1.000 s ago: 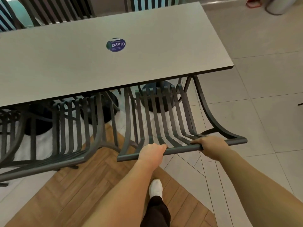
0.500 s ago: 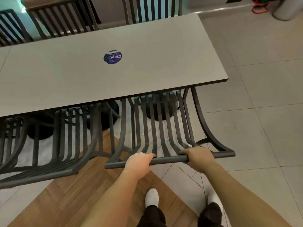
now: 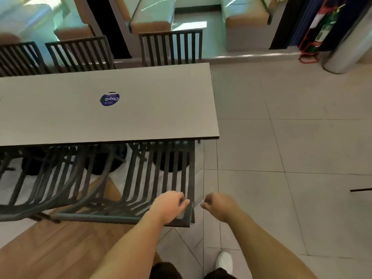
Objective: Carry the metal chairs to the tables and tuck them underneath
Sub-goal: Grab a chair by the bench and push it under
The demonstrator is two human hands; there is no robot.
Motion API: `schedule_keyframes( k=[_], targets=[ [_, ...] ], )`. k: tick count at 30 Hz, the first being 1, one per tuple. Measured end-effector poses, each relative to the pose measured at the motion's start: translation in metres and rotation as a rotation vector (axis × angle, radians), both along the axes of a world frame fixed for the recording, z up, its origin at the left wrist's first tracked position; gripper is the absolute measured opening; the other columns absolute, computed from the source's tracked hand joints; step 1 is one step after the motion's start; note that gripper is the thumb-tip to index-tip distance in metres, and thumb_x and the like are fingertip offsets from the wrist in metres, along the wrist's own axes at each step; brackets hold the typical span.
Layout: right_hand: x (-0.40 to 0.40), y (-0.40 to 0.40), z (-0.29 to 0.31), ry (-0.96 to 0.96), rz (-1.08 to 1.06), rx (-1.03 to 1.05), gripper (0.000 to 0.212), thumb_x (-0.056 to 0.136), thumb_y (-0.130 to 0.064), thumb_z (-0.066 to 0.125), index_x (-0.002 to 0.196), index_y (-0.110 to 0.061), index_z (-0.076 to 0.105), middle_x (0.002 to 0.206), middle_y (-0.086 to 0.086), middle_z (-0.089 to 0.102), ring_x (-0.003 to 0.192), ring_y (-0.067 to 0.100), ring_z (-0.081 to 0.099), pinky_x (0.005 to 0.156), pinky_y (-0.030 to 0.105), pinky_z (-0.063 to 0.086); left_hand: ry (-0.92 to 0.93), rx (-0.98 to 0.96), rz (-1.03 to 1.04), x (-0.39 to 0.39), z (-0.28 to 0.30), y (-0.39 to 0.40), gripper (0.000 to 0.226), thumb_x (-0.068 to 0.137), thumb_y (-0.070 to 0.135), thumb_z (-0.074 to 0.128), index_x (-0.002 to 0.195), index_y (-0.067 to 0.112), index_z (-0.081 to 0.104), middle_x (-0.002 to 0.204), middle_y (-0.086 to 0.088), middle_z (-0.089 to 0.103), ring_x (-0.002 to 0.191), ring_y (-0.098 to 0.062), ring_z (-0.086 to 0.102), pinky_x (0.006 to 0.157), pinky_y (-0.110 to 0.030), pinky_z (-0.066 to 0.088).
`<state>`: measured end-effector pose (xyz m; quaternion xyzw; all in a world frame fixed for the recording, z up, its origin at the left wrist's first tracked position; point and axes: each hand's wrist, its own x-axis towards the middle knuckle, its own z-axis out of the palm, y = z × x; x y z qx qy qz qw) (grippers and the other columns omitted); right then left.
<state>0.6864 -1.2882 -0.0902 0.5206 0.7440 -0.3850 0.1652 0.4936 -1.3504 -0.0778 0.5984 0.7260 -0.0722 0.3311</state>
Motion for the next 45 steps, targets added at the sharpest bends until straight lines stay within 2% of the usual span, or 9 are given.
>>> schedule_keyframes(
  k=[3, 6, 10, 16, 19, 23, 29, 39, 45],
  targets=[
    [0.075, 0.052, 0.013, -0.154, 0.008, 0.087, 0.037, 0.105, -0.048, 0.047, 0.119, -0.018, 0.064, 0.111, 0.004, 0.068, 0.102, 0.023, 0.063, 0.084, 0.034, 0.051, -0.039, -0.01, 0.033, 0.053, 0.007, 0.04, 0.028, 0.106, 0.051, 0.047, 0.105, 0.029, 0.064, 0.088, 0.008, 0.067, 0.078, -0.007, 0.067, 0.081, -0.035, 0.06],
    [0.132, 0.1, 0.024, -0.208, -0.028, 0.117, 0.035, 0.105, -0.044, 0.046, 0.114, -0.015, 0.065, 0.106, 0.004, 0.066, 0.098, 0.025, 0.061, 0.076, 0.032, 0.046, -0.053, 0.002, -0.019, 0.089, 0.021, 0.084, 0.032, 0.108, 0.045, 0.044, 0.105, 0.022, 0.066, 0.087, 0.002, 0.068, 0.078, -0.014, 0.068, 0.078, -0.033, 0.059],
    [0.175, 0.152, 0.032, -0.213, -0.069, 0.134, 0.031, 0.105, -0.04, 0.047, 0.109, -0.014, 0.064, 0.097, 0.001, 0.059, 0.09, 0.022, 0.055, 0.074, 0.03, 0.042, -0.082, 0.056, -0.062, 0.114, 0.035, 0.146, 0.03, 0.109, 0.038, 0.043, 0.095, 0.021, 0.063, 0.08, 0.002, 0.063, 0.07, -0.012, 0.06, 0.064, -0.027, 0.047],
    [0.203, 0.233, 0.029, -0.218, -0.077, 0.115, 0.031, 0.103, -0.042, 0.05, 0.107, -0.015, 0.065, 0.097, 0.002, 0.065, 0.092, 0.023, 0.063, 0.076, 0.033, 0.05, -0.102, 0.044, -0.073, 0.142, 0.026, 0.246, 0.029, 0.107, 0.036, 0.044, 0.095, 0.018, 0.064, 0.084, 0.0, 0.065, 0.075, -0.018, 0.064, 0.075, -0.037, 0.057],
    [0.207, 0.296, 0.029, -0.22, -0.074, 0.11, 0.029, 0.103, -0.041, 0.05, 0.102, -0.016, 0.063, 0.094, 0.001, 0.063, 0.089, 0.023, 0.061, 0.071, 0.031, 0.045, -0.115, 0.044, -0.078, 0.153, 0.015, 0.31, 0.029, 0.106, 0.034, 0.045, 0.088, 0.018, 0.06, 0.079, -0.001, 0.062, 0.074, -0.02, 0.061, 0.07, -0.034, 0.051],
    [0.209, 0.391, 0.032, -0.229, -0.125, 0.096, 0.024, 0.104, -0.041, 0.051, 0.096, -0.019, 0.057, 0.095, 0.001, 0.062, 0.088, 0.021, 0.059, 0.073, 0.032, 0.046, -0.17, 0.001, -0.051, 0.166, 0.002, 0.406, 0.031, 0.105, 0.035, 0.045, 0.102, 0.013, 0.067, 0.091, -0.006, 0.068, 0.082, -0.024, 0.064, 0.069, -0.032, 0.047],
    [0.197, 0.534, 0.048, -0.226, -0.132, 0.109, 0.029, 0.103, -0.043, 0.052, 0.107, -0.017, 0.064, 0.103, 0.003, 0.068, 0.095, 0.022, 0.063, 0.085, 0.037, 0.055, -0.204, 0.021, -0.051, 0.159, 0.02, 0.539, 0.033, 0.105, 0.034, 0.045, 0.114, 0.012, 0.069, 0.099, -0.008, 0.071, 0.085, -0.023, 0.064, 0.069, -0.03, 0.044],
    [0.142, 0.748, 0.05, -0.183, -0.011, 0.145, 0.029, 0.103, -0.043, 0.05, 0.112, -0.019, 0.064, 0.105, 0.001, 0.066, 0.095, 0.02, 0.06, 0.078, 0.032, 0.048, -0.129, 0.039, 0.098, 0.101, 0.024, 0.705, 0.037, 0.103, 0.04, 0.044, 0.115, 0.016, 0.069, 0.104, -0.006, 0.071, 0.094, -0.024, 0.066, 0.087, -0.041, 0.058],
    [0.112, 0.896, 0.031, -0.185, 0.138, 0.137, 0.032, 0.104, -0.045, 0.049, 0.119, -0.02, 0.063, 0.11, 0.001, 0.065, 0.097, 0.02, 0.059, 0.079, 0.032, 0.046, -0.158, 0.08, 0.26, 0.08, 0.012, 0.828, 0.031, 0.103, 0.038, 0.049, 0.111, 0.017, 0.07, 0.099, -0.003, 0.07, 0.088, -0.019, 0.065, 0.081, -0.036, 0.057]
  ],
)
